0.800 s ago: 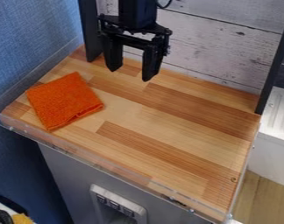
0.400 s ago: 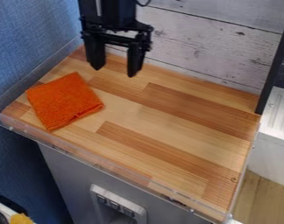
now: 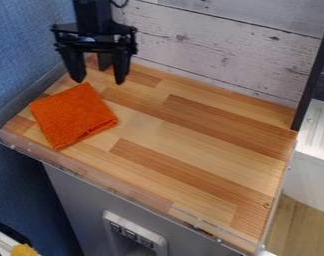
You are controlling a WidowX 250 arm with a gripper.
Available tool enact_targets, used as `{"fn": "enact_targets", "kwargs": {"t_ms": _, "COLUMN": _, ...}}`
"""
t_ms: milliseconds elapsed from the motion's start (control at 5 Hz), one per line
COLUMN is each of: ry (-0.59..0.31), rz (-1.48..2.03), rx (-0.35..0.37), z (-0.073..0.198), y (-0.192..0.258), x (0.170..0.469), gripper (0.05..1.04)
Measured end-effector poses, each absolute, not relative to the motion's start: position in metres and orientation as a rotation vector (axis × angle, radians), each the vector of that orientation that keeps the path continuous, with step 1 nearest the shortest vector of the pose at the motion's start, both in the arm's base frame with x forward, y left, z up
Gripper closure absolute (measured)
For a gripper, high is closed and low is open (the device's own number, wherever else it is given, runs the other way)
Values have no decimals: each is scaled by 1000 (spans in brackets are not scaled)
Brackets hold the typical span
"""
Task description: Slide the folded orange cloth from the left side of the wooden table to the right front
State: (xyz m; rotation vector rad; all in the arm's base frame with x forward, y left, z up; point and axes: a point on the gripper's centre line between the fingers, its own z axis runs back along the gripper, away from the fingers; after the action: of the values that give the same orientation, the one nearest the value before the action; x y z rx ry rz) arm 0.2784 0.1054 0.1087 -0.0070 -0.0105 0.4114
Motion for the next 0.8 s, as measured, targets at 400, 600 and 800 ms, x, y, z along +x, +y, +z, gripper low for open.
{"fn": "enact_targets", "kwargs": {"t_ms": 400, "ry": -72, "rz": 613, "rx": 3, "z": 107, "y": 132, "x": 278, "gripper": 87}}
{"fn": "enact_targets", "kwargs": {"t_ms": 600, "ry": -53, "rz": 682, "rx": 15, "z": 101, "y": 140, "x": 277, "gripper": 86}}
{"fn": "enact_targets", "kwargs": {"t_ms": 800, "ry": -29, "rz": 731, "rx": 30, "z": 101, "y": 146, "x": 279, "gripper": 84}}
